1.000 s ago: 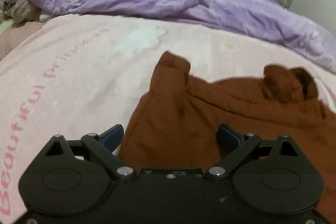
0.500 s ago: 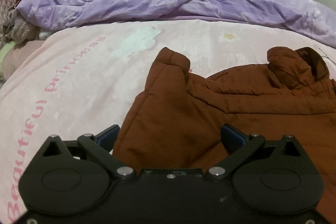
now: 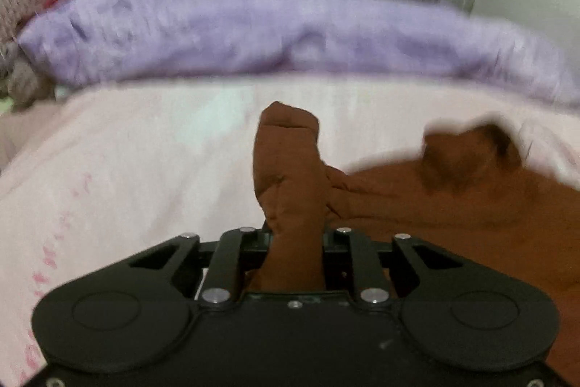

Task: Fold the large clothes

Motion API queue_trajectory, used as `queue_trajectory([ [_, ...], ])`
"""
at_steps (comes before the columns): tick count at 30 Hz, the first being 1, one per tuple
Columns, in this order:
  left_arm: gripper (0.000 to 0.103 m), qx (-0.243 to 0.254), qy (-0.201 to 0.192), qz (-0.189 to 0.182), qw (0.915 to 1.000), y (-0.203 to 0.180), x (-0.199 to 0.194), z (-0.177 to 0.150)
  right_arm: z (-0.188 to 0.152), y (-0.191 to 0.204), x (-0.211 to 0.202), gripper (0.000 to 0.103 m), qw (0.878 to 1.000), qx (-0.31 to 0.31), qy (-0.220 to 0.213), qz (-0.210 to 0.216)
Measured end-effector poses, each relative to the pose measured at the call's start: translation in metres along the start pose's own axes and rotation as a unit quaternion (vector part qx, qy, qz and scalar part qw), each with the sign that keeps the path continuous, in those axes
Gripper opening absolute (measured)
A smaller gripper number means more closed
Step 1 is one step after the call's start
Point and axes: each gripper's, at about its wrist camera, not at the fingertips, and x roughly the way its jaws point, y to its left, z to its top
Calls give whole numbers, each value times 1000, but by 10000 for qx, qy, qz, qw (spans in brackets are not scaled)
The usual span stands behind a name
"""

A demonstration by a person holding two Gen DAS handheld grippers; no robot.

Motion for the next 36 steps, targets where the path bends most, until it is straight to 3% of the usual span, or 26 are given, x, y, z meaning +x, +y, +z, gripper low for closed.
queue_trajectory([
  [2, 20, -178, -362, -127, 9991, 7, -26, 10, 9, 3, -17, 12, 9993, 62, -363, 87],
  [5, 21, -431, -665, -25, 9969, 16, -41, 10, 16, 7, -14, 12, 9980, 39, -620, 77],
  [7, 21, -577, -485, -28, 9972, 23, -20, -3, 11, 5, 13, 11, 9991, 100, -403, 1],
  [10, 29, -680, 303, 67, 9972, 28, 38, -36, -16, -5, 71, 15, 9988, 169, 389, -253],
  [11, 31, -734, 289, 86, 9968, 29, 50, -49, -23, -11, 77, 18, 9985, 359, 380, -183],
  [12, 34, -786, 120, 111, 9968, 30, 47, -53, -20, -16, 74, 22, 9979, 515, 355, -149],
  [15, 54, -792, 26, 333, 9963, 33, 35, -40, -7, -25, 60, 69, 9960, 705, 133, -525],
  [17, 54, -528, -62, 770, 9956, 31, 24, -30, -2, -26, 44, 53, 9953, 680, -42, -695],
  [18, 54, -384, -149, 1004, 9941, 31, 15, -25, 1, -25, 31, 34, 9941, 667, -227, -827],
  [19, 57, -261, -276, 1188, 9922, 30, 3, -19, 2, -22, 17, 28, 9924, 615, -450, -969],
  [21, 58, -283, -610, 1232, 9901, 31, -24, -9, 2, -10, -11, 29, 9877, 449, -880, -1211],
  [22, 65, -336, -791, 1087, 9904, 28, -39, -5, 2, -3, -23, 29, 9886, 349, -960, -1105],
  [25, 74, -390, -1085, 209, 9931, 4, -63, 0, -8, 30, -42, 29, 9956, 188, -896, -199],
  [28, 76, -16, -977, -591, 9935, -29, -52, -4, -19, 77, -34, 29, 9957, 16, -574, 730],
  [31, 75, 281, -726, -399, 9962, -54, -18, -13, -37, 129, -13, 29, 9930, -454, -296, 1053],
  [34, 78, 138, -122, -304, 9994, -56, 27, -34, -59, 158, 8, 29, 9878, -480, 130, 1476],
  [36, 79, 68, 68, -217, 9997, -53, 51, -54, -78, 172, 31, 28, 9863, -673, 438, 1440],
])
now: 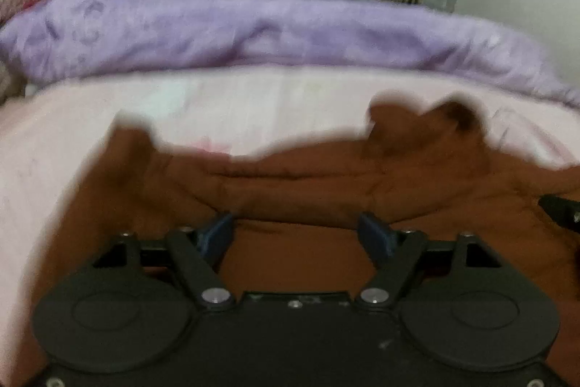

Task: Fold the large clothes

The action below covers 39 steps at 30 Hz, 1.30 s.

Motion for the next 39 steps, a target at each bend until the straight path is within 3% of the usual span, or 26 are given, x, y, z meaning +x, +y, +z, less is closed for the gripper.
queue_trajectory([
  [2, 80, 8, -109, -18, 9999, -1, -5, 2, -18, 8, 16, 23, 9988, -316, -201, -316],
  [7, 81, 121, -109, 66, 9998, -7, -3, -4, -15, 1, 13, 24, 9996, -64, -222, -172],
  [13, 82, 145, -129, 102, 9998, -12, -3, 3, -17, 8, 10, 24, 9991, -220, -218, -299],
  [17, 82, 196, -163, 150, 9996, -8, -20, 12, -6, 9, -14, 24, 9987, -420, -68, -274],
  [21, 89, 305, -806, 480, 9951, 17, -60, 22, 10, -12, -46, 25, 9885, -1102, -436, -940],
  [23, 92, 214, -917, 676, 9933, 37, -61, 27, 18, -39, -47, 25, 9873, -965, -422, -1192],
  [26, 91, 2, -295, 647, 9975, 65, -29, 23, 19, -89, -30, 25, 9866, -515, -61, -1545],
  [27, 96, -33, -78, 706, 9975, 71, -14, 15, 14, -108, -20, 22, 9862, -317, 82, -1623],
  [28, 99, -238, 109, 614, 9978, 77, -1, 8, 11, -122, -17, 21, 9901, -66, 17, -1404],
  [30, 103, -745, 198, 468, 9959, 90, 2, 10, 11, -137, -23, 19, 9931, 412, -88, -1093],
  [34, 103, -649, 202, 578, 9960, 89, -1, 15, 19, -137, -30, 18, 9926, 203, -46, -1195],
  [37, 102, -63, -255, 1034, 9943, 76, -22, 30, 37, -133, -44, 18, 9899, -92, -123, -1410],
  [39, 102, 146, -643, 1250, 9900, 75, -31, 40, 49, -139, -48, 18, 9825, -201, -350, -1820],
])
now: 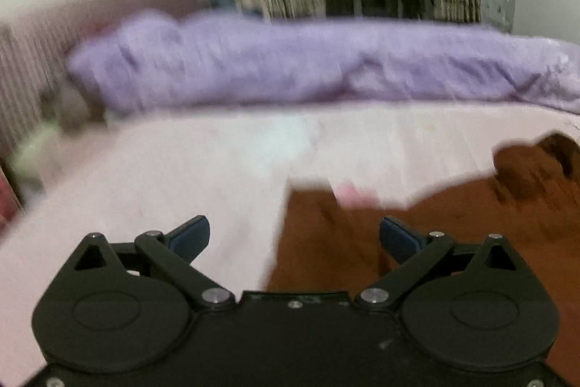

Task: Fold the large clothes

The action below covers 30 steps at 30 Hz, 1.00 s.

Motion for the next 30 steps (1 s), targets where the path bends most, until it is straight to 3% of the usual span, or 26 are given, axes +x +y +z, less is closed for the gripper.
queue_trajectory([
  [1, 102, -49, -162, 23, 9999, 3, 1, 5, 5, -5, 5, 18, 9999, -16, -24, -153],
  [3, 102, -267, -109, -30, 9996, 12, 13, 12, 5, -14, 17, 18, 9996, -25, 73, -281],
  [7, 103, -427, 714, 188, 9964, 17, 66, -3, -13, -33, 45, 17, 9987, 282, 408, -144],
  [10, 103, -775, 1196, -45, 9898, 26, 90, -18, -15, -38, 37, 17, 9984, 423, 355, -94],
  [15, 103, -1066, 1173, -126, 9873, 38, 91, -15, -17, -32, 34, 17, 9987, 363, 330, -162],
  [19, 103, -820, 713, 105, 9940, 30, 52, 3, -6, -12, 11, 18, 9989, 102, -170, -420],
  [24, 103, -772, 50, -251, 9967, 11, -17, 23, 1, 11, -43, 21, 9974, 256, -646, 168],
  [27, 103, -565, 77, -530, 9970, -14, -36, 23, -6, 38, -52, 21, 9965, 246, -475, 643],
  [30, 103, -56, 94, -818, 9966, -43, -37, 11, -20, 66, -36, 21, 9970, -121, -183, 747],
])
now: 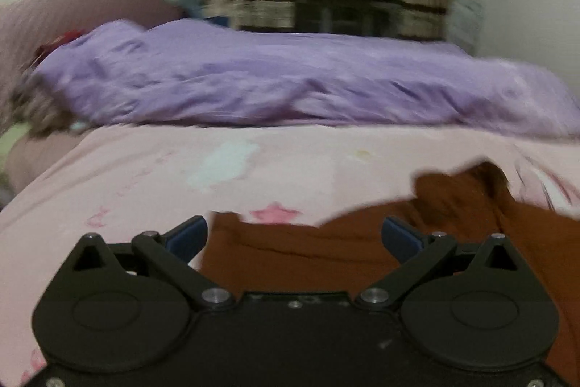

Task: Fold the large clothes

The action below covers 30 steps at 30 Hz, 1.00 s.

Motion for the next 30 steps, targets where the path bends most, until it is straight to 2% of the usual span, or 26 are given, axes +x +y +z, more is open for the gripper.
queue_trajectory([
  [2, 103, 300, 159, -7, 9994, -15, 18, -16, -15, 7, 25, 22, 9992, -143, 367, -69],
  [3, 103, 379, 389, -37, 9985, -20, 34, -25, -27, 6, 42, 22, 9984, -82, 550, -127],
  [4, 103, 400, 674, -73, 9969, -24, 53, -38, -35, 3, 49, 22, 9990, 42, 429, -85],
  [5, 103, 322, 679, -73, 9971, -24, 61, -45, -38, 2, 48, 21, 9995, 110, 294, -84],
  [8, 103, 371, 558, 20, 9977, -25, 55, -36, -34, 9, 45, 24, 9993, -71, 321, -164],
  [11, 103, 464, 471, 107, 9978, -31, 56, -42, -33, 10, 42, 27, 9995, -40, 302, -129],
  [14, 103, 439, 423, 101, 9981, -27, 53, -47, -30, -6, 19, 43, 9994, 227, 251, -115],
  [16, 103, 377, 438, 54, 9983, -23, 54, -48, -32, -21, -7, 69, 9986, 435, 187, -244],
  [17, 103, 358, 447, 38, 9984, -22, 54, -48, -33, -29, -18, 76, 9980, 513, 126, -346],
  [18, 103, 351, 452, 37, 9984, -22, 53, -48, -36, -39, -32, 89, 9970, 564, 52, -523],
  [19, 103, 356, 451, 45, 9983, -22, 53, -48, -39, -48, -43, 93, 9958, 569, 18, -713],
  [22, 103, 365, 493, 134, 9980, -22, 46, -45, -50, -84, -67, 93, 9889, 763, 345, -1231],
  [23, 103, 391, 532, 96, 9978, -20, 42, -43, -54, -95, -71, 92, 9871, 920, 431, -1241],
  [25, 103, 330, 617, -1, 9976, -14, 31, -38, -67, -119, -79, 90, 9833, 1409, 588, -988],
  [28, 103, -51, 772, -123, 9969, -1, 6, -36, -83, -140, -80, 87, 9742, 2107, 674, -435],
  [30, 103, -71, 651, -177, 9977, 5, -15, -41, -86, -141, -76, 87, 9701, 2326, 659, -201],
])
